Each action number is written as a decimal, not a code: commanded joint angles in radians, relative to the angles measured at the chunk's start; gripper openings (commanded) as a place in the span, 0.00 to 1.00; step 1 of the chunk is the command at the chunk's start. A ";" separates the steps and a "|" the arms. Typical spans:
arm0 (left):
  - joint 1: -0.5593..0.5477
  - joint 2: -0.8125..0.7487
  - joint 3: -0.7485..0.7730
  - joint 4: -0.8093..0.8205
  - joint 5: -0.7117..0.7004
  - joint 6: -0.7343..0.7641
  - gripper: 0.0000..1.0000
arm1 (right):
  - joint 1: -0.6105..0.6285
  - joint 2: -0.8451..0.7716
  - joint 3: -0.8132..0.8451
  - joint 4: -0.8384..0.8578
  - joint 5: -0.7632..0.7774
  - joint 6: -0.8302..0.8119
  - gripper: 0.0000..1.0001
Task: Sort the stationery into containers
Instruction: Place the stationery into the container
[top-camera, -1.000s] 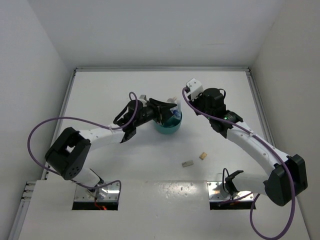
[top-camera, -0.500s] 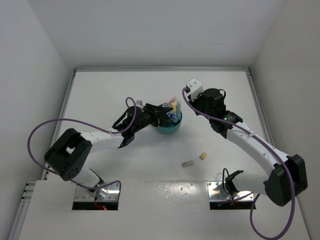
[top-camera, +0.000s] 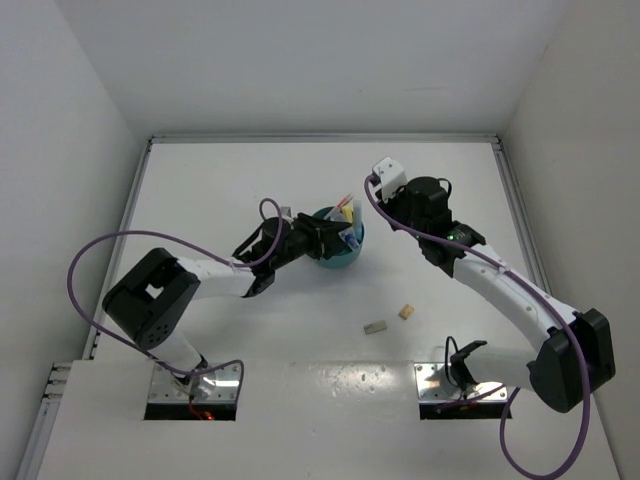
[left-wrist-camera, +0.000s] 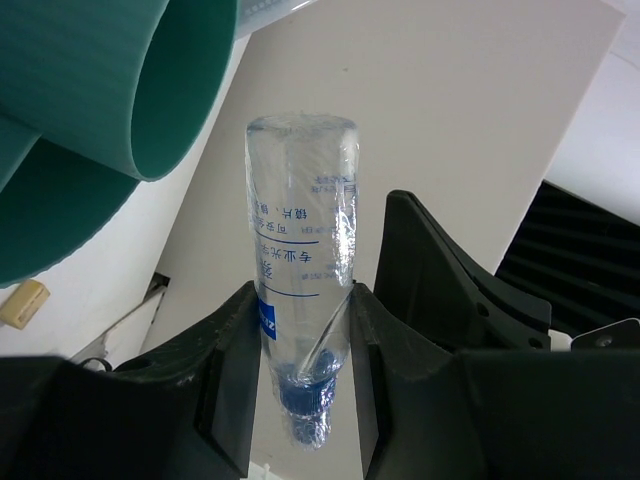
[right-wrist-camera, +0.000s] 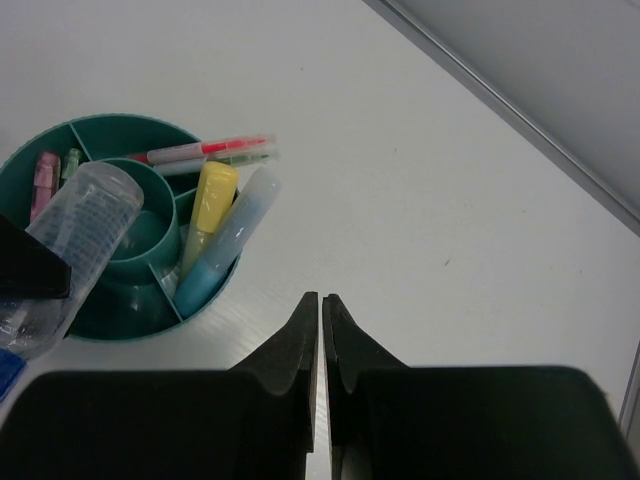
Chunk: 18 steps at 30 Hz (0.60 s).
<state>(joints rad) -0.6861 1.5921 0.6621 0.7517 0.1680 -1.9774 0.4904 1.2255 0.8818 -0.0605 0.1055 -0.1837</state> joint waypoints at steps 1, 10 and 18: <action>-0.009 0.016 -0.015 0.089 -0.005 -0.291 0.01 | -0.001 -0.024 0.000 0.044 0.013 -0.005 0.04; -0.018 0.046 -0.024 0.100 -0.005 -0.301 0.01 | -0.001 -0.024 0.000 0.044 0.013 -0.005 0.04; -0.018 0.078 -0.015 0.129 -0.005 -0.320 0.06 | -0.001 -0.024 -0.009 0.044 0.013 -0.014 0.04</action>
<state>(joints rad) -0.6926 1.6569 0.6365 0.8028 0.1669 -1.9827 0.4904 1.2251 0.8799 -0.0589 0.1055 -0.1883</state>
